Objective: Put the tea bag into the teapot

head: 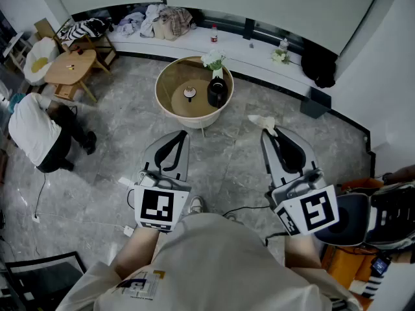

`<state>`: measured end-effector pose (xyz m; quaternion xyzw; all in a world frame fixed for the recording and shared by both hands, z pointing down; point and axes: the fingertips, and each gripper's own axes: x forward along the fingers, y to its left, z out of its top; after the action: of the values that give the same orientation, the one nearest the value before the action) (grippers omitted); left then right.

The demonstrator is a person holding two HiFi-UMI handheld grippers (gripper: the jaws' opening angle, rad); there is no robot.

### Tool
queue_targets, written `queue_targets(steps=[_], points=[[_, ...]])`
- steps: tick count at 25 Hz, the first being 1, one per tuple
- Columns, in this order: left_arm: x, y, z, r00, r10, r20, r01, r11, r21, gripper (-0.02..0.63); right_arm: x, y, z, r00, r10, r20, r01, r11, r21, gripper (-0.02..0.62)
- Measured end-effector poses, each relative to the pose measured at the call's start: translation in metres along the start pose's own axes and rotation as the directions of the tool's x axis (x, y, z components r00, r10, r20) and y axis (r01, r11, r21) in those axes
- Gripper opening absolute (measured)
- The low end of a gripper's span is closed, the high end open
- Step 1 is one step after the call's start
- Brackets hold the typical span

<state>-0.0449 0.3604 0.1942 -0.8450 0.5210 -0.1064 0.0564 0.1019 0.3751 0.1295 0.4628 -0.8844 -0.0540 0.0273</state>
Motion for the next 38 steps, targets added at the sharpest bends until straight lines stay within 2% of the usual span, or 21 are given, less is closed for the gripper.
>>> queue_targets(steps=[10, 23, 27, 31, 38], points=[[0.007, 0.018, -0.001, 1.0, -0.018, 0.008, 0.018, 1.0, -0.002, 0.009, 0.017, 0.003, -0.003, 1.0, 0.0, -0.024, 0.001, 1.0, 0.011, 0.04], [0.017, 0.088, -0.016, 0.999, -0.044, 0.025, 0.045, 0.999, -0.023, 0.009, 0.079, 0.029, -0.015, 0.996, -0.024, -0.083, 0.024, 1.0, -0.003, 0.04], [0.022, 0.108, -0.022, 0.998, -0.055, 0.022, 0.056, 0.998, -0.002, 0.009, 0.097, 0.034, -0.013, 0.995, -0.048, -0.084, 0.047, 0.999, -0.009, 0.04], [0.025, 0.116, -0.031, 0.998, -0.07, -0.002, 0.07, 0.998, 0.005, 0.008, 0.105, 0.033, -0.017, 0.993, -0.079, -0.089, 0.079, 0.997, -0.013, 0.04], [0.048, 0.117, -0.036, 0.996, -0.093, 0.003, 0.093, 0.996, 0.007, 0.009, 0.124, 0.02, -0.027, 0.991, -0.087, -0.105, 0.083, 0.996, -0.042, 0.04]])
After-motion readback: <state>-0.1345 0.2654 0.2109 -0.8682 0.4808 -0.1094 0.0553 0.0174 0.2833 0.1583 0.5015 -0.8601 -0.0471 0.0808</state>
